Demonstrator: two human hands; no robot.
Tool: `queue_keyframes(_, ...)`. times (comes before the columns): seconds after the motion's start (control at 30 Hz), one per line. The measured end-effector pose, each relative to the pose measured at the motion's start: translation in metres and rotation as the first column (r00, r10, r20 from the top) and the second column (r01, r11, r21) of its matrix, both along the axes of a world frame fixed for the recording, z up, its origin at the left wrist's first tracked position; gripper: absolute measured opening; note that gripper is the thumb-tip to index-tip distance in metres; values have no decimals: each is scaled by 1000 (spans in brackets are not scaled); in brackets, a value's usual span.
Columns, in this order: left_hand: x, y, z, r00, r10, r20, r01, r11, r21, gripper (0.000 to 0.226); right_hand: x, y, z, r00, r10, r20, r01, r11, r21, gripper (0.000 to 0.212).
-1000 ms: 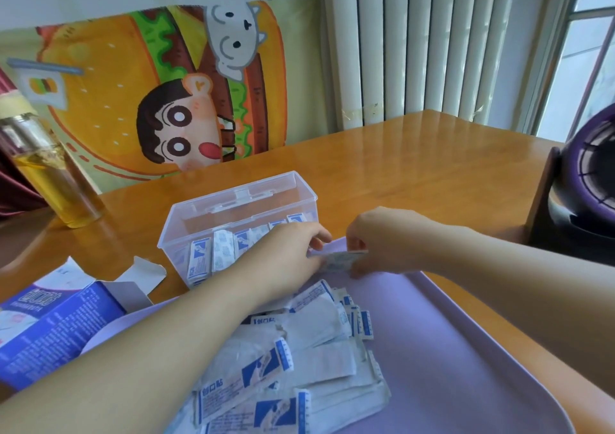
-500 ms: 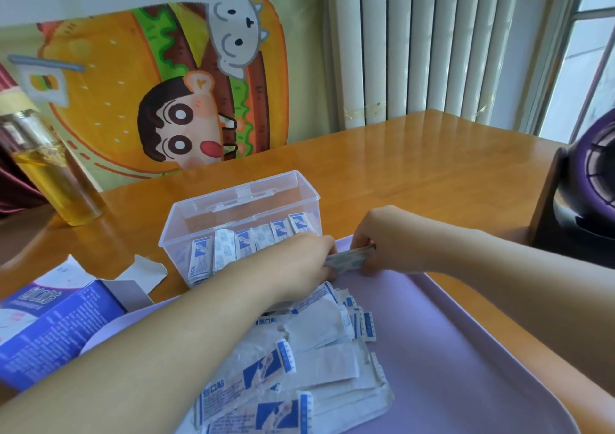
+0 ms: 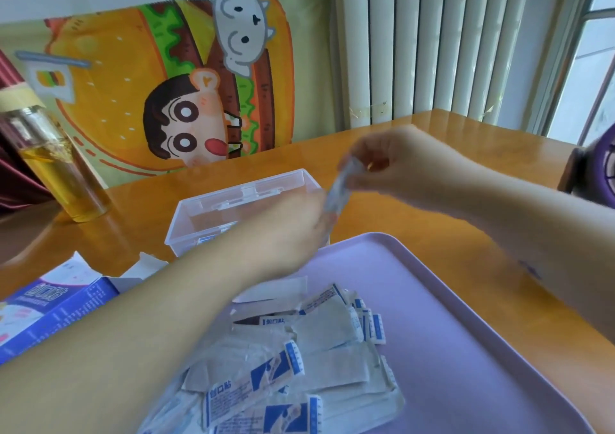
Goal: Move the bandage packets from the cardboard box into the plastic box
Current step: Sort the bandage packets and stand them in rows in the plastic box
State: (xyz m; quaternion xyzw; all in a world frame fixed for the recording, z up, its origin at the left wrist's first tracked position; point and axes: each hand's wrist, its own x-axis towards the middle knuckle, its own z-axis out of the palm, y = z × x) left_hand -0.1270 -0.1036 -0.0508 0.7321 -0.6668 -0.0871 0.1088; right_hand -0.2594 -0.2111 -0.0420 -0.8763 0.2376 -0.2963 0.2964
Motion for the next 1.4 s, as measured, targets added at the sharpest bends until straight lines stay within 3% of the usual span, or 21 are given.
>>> queue_keyframes(0.07,11,7,19,999,39,-21,-42,987,-155,31,9,6,17,985,28,171,-54,987,153,11)
queue_keyframes(0.13,25,12,34,995,86,-48,-96,960,-264,26,23,12,28,968,72,239,-126,967,222,9)
queue_keyframes(0.3,60,14,42,978,122,-168,-164,951,-263,34,75,20,41,965,102,242,-158,961,227,13)
queue_keyframes(0.4,85,13,40,973,221,-71,-227,968,-110,41,101,13,41,991,49,121,-72,978,195,13)
queue_keyframes(0.5,111,12,33,963,269,22,-269,963,5,24,122,2,35,993,-16,-115,36,984,175,21)
queue_keyframes(0.57,121,7,27,963,252,92,-258,964,65,17,133,-2,27,952,0,-305,64,978,199,25)
queue_keyframes(0.63,123,1,23,965,212,154,-232,964,131,27,145,-4,19,895,53,-443,76,961,267,32)
queue_keyframes(0.77,122,-13,15,962,116,249,-193,931,310,30,163,-7,4,780,128,-613,103,939,327,37)
queue_keyframes(0.87,123,-21,9,955,84,286,-197,898,394,16,172,-9,-5,720,143,-679,112,942,317,14)
queue_keyframes(1.03,123,-24,8,953,48,299,-173,898,406,19,181,-12,-15,639,135,-757,108,959,262,25)
queue_keyframes(1.13,123,-27,9,960,33,279,-155,890,429,23,178,-11,-14,614,112,-782,122,964,235,3)
queue_keyframes(1.2,122,-29,8,961,40,272,-163,880,447,27,176,-13,-17,604,87,-792,124,971,202,11)
queue_keyframes(1.4,118,-32,6,958,20,285,-158,868,470,27,170,-5,-12,576,92,-812,69,985,161,10)
